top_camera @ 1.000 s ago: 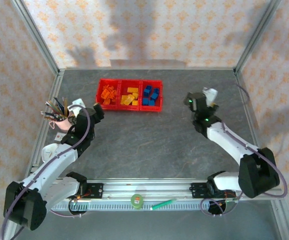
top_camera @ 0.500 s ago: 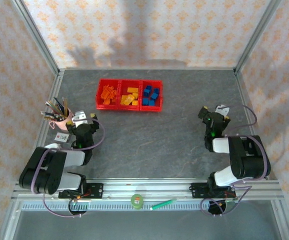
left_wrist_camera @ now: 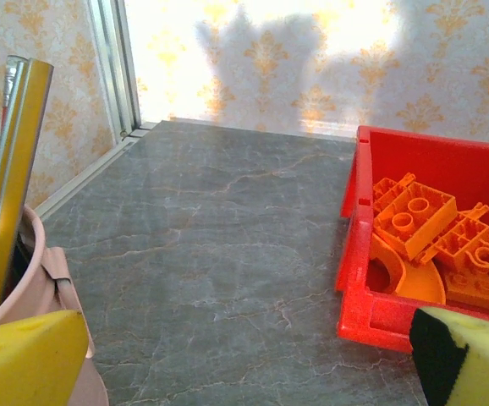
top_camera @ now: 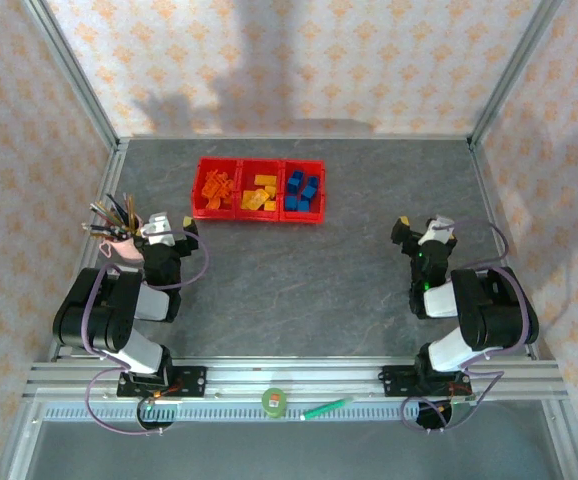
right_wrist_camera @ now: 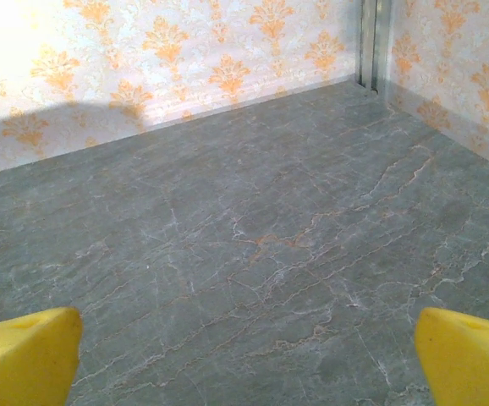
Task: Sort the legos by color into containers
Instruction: Reset both arms
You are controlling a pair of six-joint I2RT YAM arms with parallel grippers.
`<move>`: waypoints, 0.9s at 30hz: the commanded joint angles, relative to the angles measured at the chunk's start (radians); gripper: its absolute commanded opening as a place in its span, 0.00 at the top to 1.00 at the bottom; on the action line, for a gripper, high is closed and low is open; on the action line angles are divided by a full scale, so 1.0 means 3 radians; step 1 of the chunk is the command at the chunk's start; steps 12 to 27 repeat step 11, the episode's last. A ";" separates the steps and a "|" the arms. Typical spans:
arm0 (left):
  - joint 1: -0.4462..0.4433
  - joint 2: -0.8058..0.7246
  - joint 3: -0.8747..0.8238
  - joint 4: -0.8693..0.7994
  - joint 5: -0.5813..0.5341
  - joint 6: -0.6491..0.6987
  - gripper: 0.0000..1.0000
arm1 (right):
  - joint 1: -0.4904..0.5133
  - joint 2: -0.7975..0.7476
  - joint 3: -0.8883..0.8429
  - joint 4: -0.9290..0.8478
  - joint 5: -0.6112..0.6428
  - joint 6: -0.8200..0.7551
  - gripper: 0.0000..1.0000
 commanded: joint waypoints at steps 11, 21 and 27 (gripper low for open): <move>0.0044 0.0007 0.0057 0.0142 0.0161 -0.0035 0.00 | -0.0004 -0.0014 0.0054 0.0127 -0.0119 -0.0098 0.00; 0.0044 0.0007 0.0057 0.0142 0.0161 -0.0035 0.00 | -0.0004 -0.0014 0.0054 0.0127 -0.0119 -0.0098 0.00; 0.0044 0.0007 0.0057 0.0142 0.0161 -0.0035 0.00 | -0.0004 -0.0014 0.0054 0.0127 -0.0119 -0.0098 0.00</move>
